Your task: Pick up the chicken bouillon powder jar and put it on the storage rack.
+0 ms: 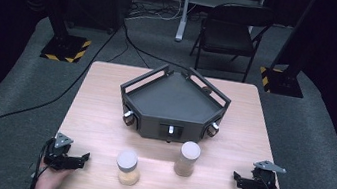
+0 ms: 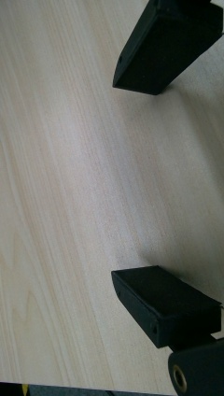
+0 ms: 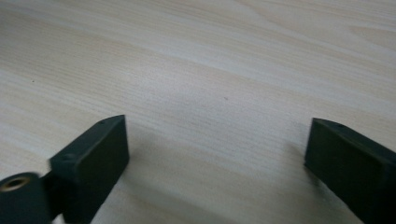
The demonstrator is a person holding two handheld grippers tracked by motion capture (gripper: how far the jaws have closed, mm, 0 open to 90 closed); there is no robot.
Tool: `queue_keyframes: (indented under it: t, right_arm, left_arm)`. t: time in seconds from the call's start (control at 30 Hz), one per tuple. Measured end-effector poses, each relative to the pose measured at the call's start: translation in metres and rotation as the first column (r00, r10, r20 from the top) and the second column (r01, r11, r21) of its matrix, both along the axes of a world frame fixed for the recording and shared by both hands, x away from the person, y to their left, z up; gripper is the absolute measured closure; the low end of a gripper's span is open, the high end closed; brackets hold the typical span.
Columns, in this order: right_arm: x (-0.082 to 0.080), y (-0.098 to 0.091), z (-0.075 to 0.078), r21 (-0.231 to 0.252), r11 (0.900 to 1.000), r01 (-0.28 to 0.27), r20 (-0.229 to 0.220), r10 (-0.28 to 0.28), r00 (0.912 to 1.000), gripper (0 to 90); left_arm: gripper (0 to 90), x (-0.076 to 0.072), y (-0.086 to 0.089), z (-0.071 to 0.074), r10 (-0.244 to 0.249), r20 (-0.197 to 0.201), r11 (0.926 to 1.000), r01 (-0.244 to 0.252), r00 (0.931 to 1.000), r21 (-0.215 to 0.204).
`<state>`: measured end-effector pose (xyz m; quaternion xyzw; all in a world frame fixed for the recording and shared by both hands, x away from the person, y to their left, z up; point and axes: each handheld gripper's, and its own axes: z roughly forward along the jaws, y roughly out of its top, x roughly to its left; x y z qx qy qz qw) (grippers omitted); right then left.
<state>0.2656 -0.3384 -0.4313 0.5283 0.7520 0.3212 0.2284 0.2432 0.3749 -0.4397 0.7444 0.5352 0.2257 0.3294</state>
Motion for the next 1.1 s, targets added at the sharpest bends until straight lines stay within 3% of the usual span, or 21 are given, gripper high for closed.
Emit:
queue_keyframes:
  t: [0.2,1.1]
  right_arm:
    - [0.0008,0.0001,-0.0028,0.002,1.0000,0.006,0.008,-0.006,1.0000,0.0]
    - [-0.0002,-0.0002,-0.0027,-0.001,0.9998,-0.022,0.007,0.022,0.9997,0.0]
  left_arm:
    - [0.4,0.0031,-0.0050,-0.0007,-0.002,-0.008,1.0000,0.002,1.0000,0.006]
    - [0.4,0.0037,-0.0041,-0.0003,-0.016,-0.009,0.9998,0.016,0.9998,0.009]
